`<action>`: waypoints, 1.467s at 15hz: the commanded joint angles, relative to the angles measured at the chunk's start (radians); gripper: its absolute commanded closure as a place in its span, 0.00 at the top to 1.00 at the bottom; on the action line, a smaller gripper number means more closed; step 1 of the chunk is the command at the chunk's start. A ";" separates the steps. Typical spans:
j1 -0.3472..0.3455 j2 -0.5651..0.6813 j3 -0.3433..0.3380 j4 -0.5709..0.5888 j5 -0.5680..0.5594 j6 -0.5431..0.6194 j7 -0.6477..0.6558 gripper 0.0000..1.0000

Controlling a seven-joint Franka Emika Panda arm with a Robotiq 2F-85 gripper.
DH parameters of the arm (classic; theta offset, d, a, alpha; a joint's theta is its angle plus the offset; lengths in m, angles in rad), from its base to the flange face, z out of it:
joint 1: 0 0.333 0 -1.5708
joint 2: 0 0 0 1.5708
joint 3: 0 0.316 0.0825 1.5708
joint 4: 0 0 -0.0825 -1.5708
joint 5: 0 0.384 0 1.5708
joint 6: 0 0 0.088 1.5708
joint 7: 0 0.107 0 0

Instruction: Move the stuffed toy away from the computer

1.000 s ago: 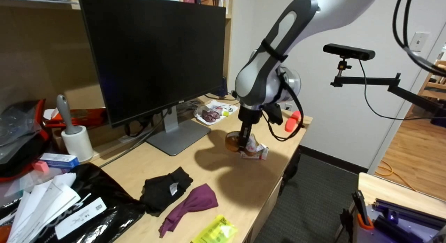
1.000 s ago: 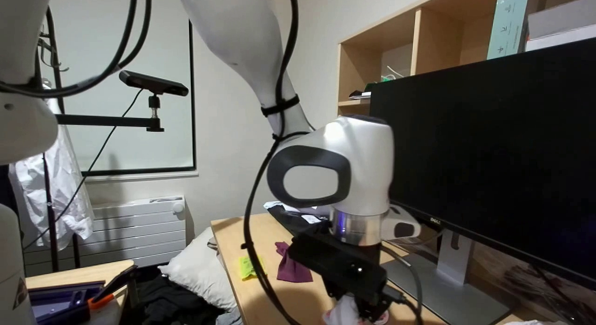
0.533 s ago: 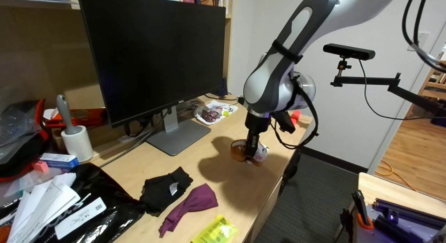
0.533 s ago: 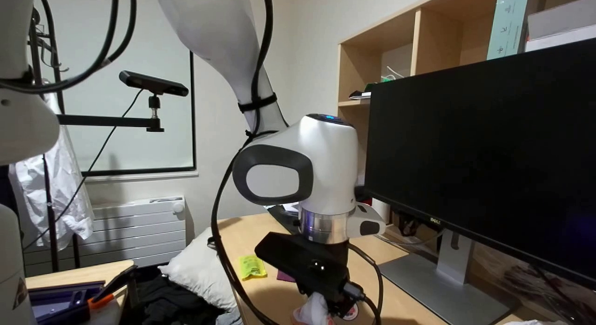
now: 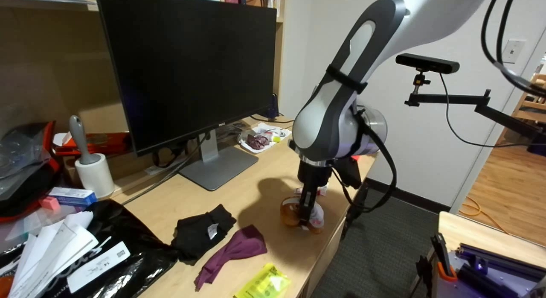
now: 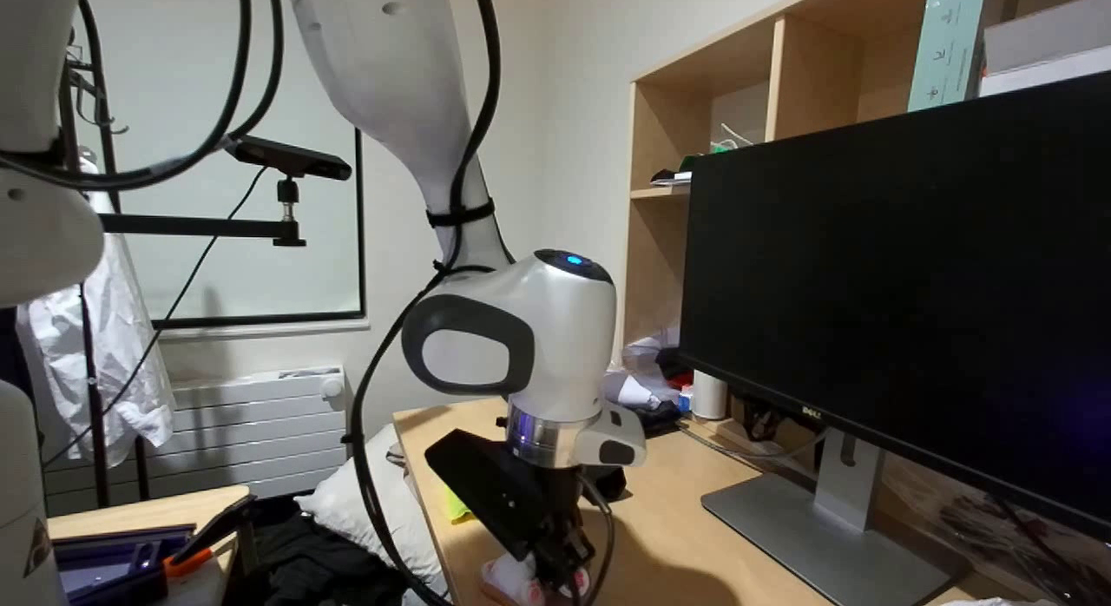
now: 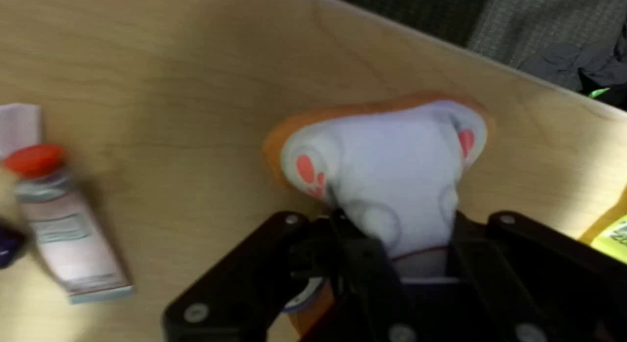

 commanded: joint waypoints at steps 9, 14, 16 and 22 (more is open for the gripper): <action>0.125 -0.010 0.123 -0.043 0.209 0.048 0.217 0.10; 0.166 -0.008 0.071 -0.058 0.107 0.054 0.284 0.10; 0.169 -0.007 0.067 -0.057 0.072 0.054 0.303 0.40; 0.144 -0.015 0.098 -0.066 0.084 0.075 0.285 0.78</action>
